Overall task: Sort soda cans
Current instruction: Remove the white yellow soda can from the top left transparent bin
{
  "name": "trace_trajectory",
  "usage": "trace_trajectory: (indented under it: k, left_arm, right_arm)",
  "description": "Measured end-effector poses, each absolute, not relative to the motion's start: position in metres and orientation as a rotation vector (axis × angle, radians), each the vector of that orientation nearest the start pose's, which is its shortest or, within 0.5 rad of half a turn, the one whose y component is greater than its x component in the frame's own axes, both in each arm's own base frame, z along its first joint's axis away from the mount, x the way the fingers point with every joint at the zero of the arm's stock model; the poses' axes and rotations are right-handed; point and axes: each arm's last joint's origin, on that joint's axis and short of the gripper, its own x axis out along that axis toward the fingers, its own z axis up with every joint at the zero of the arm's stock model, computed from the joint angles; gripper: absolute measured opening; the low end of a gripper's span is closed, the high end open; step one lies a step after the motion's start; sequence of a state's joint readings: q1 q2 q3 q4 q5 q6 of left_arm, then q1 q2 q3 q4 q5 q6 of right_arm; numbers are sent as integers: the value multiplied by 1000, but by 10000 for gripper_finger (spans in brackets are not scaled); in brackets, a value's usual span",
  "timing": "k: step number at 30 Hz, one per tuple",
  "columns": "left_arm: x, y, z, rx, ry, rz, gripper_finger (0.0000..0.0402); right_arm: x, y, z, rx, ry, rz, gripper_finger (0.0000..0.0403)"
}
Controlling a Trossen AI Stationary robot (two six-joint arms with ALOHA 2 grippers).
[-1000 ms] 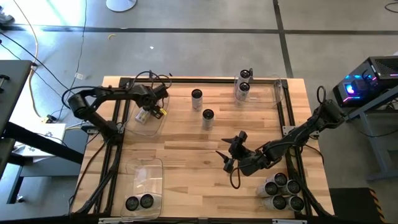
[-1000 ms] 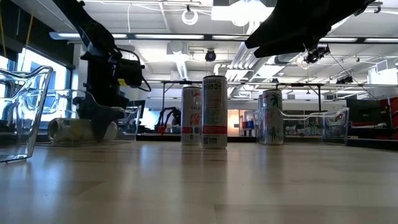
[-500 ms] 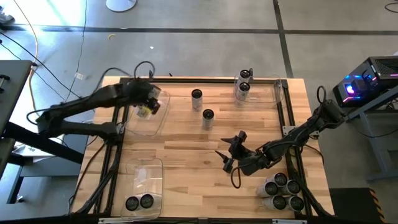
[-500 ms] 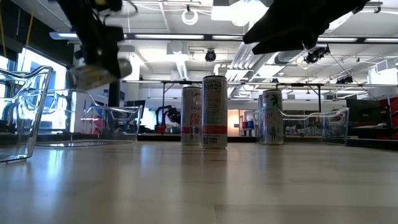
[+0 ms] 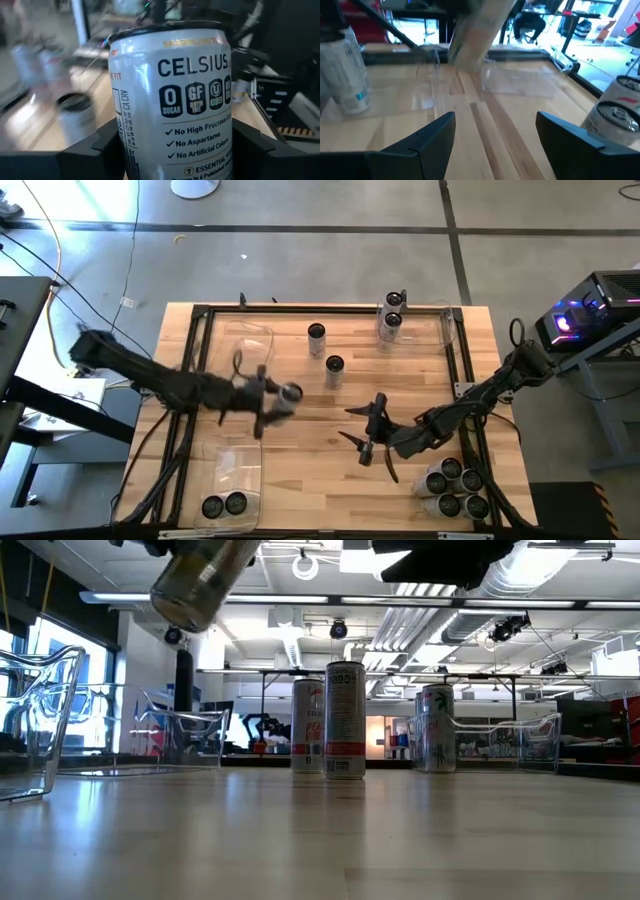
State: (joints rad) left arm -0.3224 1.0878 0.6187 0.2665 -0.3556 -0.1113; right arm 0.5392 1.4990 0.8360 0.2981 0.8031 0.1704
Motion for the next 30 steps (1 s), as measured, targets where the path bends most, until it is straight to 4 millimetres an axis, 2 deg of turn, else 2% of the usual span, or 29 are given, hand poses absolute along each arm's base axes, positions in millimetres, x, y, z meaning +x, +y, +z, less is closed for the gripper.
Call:
trace_trajectory:
  k: [4, 9, 13, 18, 24, 30]
  left_arm:
    - [247, -91, 238, 80, 190, -13, 236]
    - [262, -105, 227, 98, 146, -138, 236]
    - [265, -107, 223, 81, 152, -256, 236]
    - [266, -104, 225, 50, 143, -298, 245]
    - [267, -102, 225, 45, 144, -296, 251]
    - [267, -102, 224, 34, 153, -302, 253]
  right_arm:
    - [285, 139, 240, -51, 203, -243, 271]
    - [301, 121, 251, -46, 113, -34, 271]
    - [312, 103, 254, -81, 57, 3, 271]
    - [327, 90, 248, -143, -24, 177, 271]
    - [339, 88, 237, -175, -107, 286, 271]
    - [361, 95, 242, -186, -109, 391, 273]
